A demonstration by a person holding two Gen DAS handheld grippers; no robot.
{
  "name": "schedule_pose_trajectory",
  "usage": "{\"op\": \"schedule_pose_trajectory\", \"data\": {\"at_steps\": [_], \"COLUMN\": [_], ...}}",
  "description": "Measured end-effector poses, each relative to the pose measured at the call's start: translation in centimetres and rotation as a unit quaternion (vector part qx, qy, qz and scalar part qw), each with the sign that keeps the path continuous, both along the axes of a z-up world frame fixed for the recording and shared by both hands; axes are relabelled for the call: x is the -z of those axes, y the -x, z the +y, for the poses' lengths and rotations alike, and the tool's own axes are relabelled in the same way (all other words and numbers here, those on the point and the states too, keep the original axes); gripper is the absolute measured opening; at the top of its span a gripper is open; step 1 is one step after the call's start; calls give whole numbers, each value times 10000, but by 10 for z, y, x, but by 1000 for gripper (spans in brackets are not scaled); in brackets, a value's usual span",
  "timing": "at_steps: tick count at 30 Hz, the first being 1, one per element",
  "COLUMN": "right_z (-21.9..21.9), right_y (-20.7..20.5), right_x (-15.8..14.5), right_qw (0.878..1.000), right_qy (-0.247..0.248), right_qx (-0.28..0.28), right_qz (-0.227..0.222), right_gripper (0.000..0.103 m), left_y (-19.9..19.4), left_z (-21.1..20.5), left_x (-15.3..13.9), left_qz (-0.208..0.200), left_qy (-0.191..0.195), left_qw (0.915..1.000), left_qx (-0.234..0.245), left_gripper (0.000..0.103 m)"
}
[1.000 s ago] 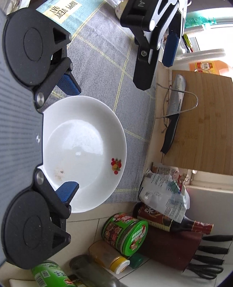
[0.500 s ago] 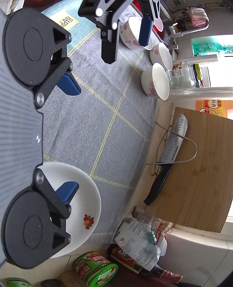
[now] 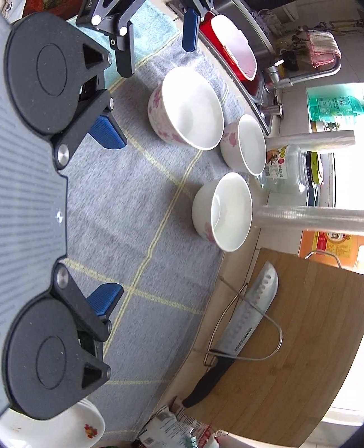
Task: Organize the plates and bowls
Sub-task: 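Move the right gripper to the rim of a pink-flowered white bowl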
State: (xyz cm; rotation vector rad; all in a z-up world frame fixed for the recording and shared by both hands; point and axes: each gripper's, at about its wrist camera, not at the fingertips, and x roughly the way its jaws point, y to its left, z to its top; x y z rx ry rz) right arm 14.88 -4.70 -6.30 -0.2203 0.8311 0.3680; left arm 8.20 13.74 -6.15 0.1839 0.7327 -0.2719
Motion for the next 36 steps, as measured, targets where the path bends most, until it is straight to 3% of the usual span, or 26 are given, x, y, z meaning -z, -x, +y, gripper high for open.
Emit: {"op": "schedule_pose_trajectory", "data": {"at_steps": [10,17,23,27,36], "right_z": [39,50,51,57,75], "right_y": [-10,-15,-22,-27,-37], "right_x": [-2,2,4,6,3], "right_qw": [9998,9996,9995,9994,9976], "right_qy": [153,211,214,172,-51], "right_qx": [-139,-187,-177,-262,-638], "right_qz": [38,98,131,161,245], "right_gripper": [103,103,103,103,103], "left_y": [-21,-31,-31,-36,-37], "left_z": [14,19,29,29,18], "left_x": [28,45,46,43,32], "left_qz": [187,570,546,547,77], "left_qy": [170,351,244,440,315], "left_qw": [9992,9969,9965,9962,9970], "left_qx": [302,412,582,516,709], "left_gripper": [99,99,100,98,96]}}
